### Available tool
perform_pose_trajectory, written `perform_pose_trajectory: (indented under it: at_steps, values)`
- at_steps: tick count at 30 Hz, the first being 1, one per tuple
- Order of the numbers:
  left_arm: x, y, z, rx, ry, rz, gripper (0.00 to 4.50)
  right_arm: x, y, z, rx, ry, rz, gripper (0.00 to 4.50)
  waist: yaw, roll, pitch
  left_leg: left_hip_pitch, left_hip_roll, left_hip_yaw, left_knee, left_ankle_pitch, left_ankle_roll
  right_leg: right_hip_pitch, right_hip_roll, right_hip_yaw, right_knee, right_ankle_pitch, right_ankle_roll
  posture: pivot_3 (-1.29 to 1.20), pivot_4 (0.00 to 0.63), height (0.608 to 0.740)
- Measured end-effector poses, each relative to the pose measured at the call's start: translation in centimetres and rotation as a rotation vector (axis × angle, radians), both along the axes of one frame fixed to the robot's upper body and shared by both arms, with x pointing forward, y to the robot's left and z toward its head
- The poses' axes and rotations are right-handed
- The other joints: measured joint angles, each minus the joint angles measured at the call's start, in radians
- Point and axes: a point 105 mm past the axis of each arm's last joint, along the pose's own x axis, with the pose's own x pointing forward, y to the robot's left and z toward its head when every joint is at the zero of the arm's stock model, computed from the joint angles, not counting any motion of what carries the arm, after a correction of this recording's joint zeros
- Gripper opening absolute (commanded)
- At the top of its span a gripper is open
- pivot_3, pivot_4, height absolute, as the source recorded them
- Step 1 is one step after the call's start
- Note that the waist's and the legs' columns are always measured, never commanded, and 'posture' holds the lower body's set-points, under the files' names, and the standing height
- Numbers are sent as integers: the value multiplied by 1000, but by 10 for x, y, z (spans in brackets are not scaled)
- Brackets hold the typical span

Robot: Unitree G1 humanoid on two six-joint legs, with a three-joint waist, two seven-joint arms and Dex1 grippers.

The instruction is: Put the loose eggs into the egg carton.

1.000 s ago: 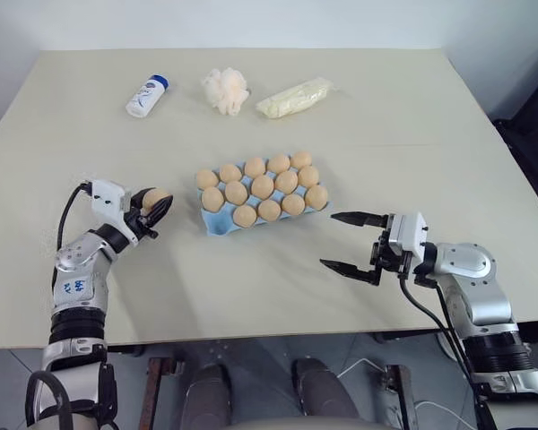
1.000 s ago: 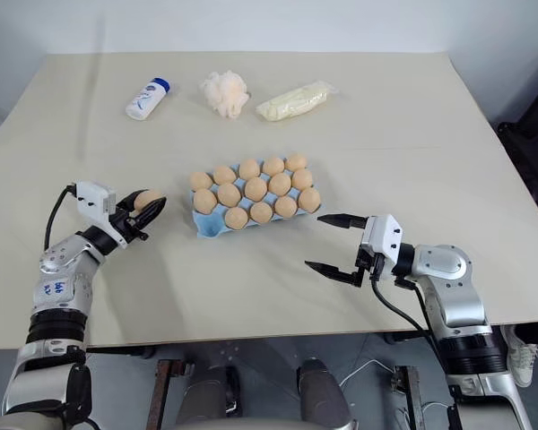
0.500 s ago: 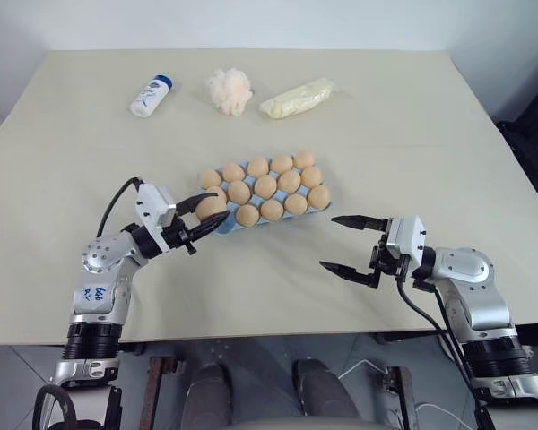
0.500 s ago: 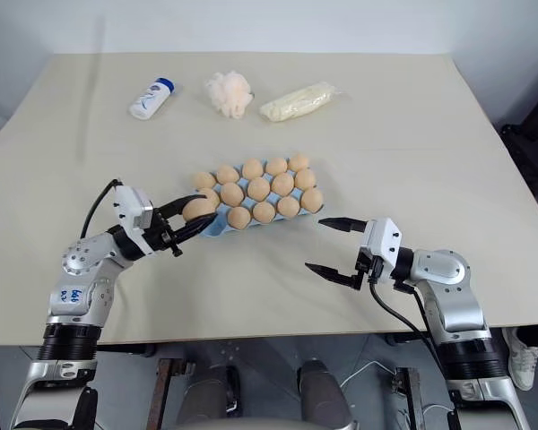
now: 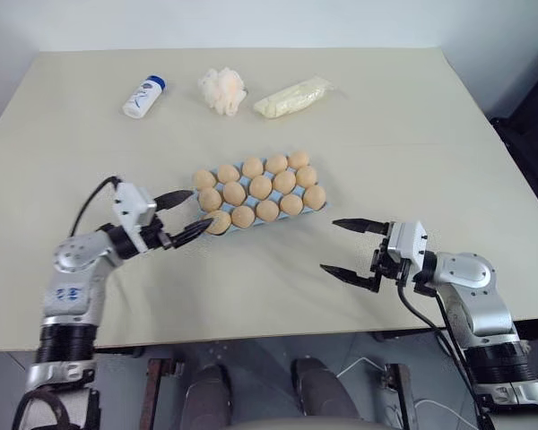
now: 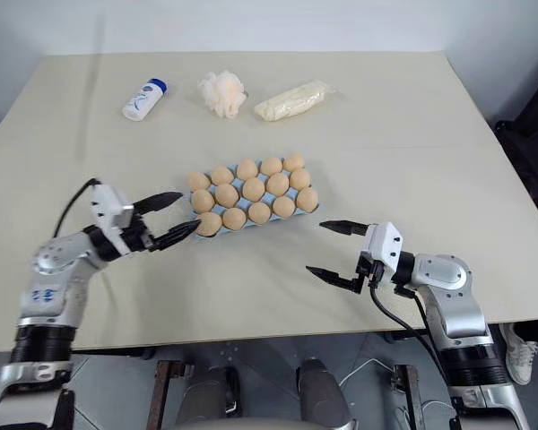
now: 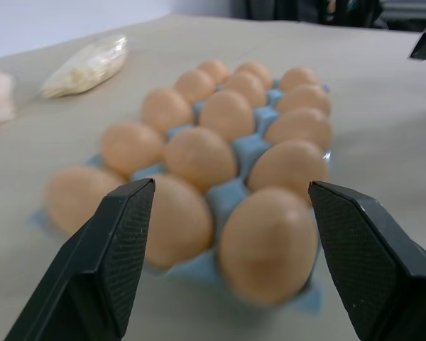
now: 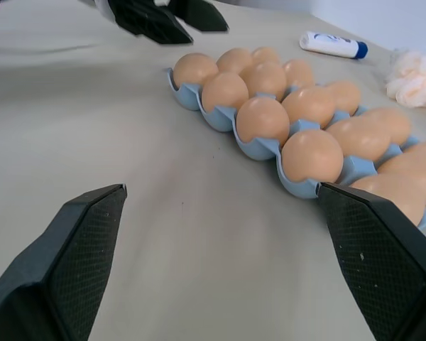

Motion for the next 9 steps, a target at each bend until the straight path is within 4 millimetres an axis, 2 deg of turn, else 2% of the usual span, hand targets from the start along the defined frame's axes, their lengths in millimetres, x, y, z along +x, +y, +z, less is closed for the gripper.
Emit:
perform_pose_trajectory:
  at_steps: [4, 9]
  values:
    - [-15, 30, -9, 61, 58, 45, 3688, 0, -5, -1, -9, 4, -17, 4500, 2, 0, 0, 0, 0, 0, 0, 0, 0, 0, 0, 0, 0, 0, 0, 0, 150, 740]
    - [-26, 64, -9, 74, 61, 161, 3688, 7, -17, 5, 14, -14, -99, 4500, 4, 0, 0, 0, 0, 0, 0, 0, 0, 1, 0, 0, -1, 0, -1, 0, 150, 740]
